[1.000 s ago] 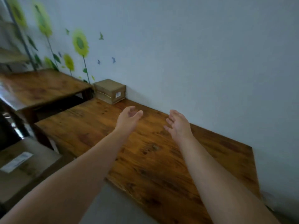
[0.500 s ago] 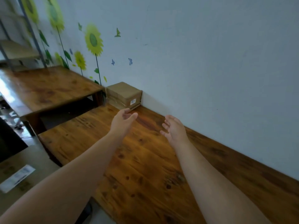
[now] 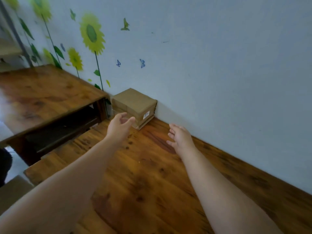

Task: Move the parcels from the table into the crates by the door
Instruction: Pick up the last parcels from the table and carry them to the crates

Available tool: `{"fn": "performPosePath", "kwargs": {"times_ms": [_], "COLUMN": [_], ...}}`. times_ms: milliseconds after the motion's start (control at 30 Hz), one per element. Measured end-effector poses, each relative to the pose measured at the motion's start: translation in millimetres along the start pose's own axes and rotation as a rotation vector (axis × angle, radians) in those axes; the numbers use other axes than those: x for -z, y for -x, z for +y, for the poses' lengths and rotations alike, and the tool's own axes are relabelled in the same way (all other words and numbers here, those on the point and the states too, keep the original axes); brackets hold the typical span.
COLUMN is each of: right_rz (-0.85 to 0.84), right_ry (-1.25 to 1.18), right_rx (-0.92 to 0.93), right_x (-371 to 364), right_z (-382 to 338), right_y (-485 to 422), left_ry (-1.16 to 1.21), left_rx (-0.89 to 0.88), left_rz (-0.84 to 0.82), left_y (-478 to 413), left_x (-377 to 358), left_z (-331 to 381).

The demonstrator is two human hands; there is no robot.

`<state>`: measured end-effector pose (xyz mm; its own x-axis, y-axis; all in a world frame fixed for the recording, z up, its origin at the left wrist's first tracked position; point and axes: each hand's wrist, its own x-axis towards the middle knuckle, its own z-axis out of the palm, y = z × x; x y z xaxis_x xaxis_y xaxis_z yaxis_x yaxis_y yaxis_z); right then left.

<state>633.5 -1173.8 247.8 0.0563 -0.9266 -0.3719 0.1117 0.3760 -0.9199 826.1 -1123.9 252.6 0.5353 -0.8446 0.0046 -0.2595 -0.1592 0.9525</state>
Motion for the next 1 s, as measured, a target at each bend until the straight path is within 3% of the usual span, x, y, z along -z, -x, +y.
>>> {"fn": "performPosePath", "kwargs": {"times_ms": [300,500,767,1000], "right_rz": [0.212,0.342,0.320,0.339], "right_ry": [0.136,0.231,0.257,0.191], "right_rx": [-0.053,-0.079,-0.173,-0.121], "right_x": [-127,-169,-181,-173], "right_z": [15,23,26,31], "right_y": [-113,-171,-203,-189], "left_ry": [-0.176,-0.196,-0.117,-0.072], "left_rx": [-0.021,0.045,0.186,0.161], "left_rz": [-0.135,-0.154,-0.316,-0.302], "left_y": [-202,-291,-332,-312], "left_x": [31,38,19,13], "left_z": [-45,-82,-103,-102]}}
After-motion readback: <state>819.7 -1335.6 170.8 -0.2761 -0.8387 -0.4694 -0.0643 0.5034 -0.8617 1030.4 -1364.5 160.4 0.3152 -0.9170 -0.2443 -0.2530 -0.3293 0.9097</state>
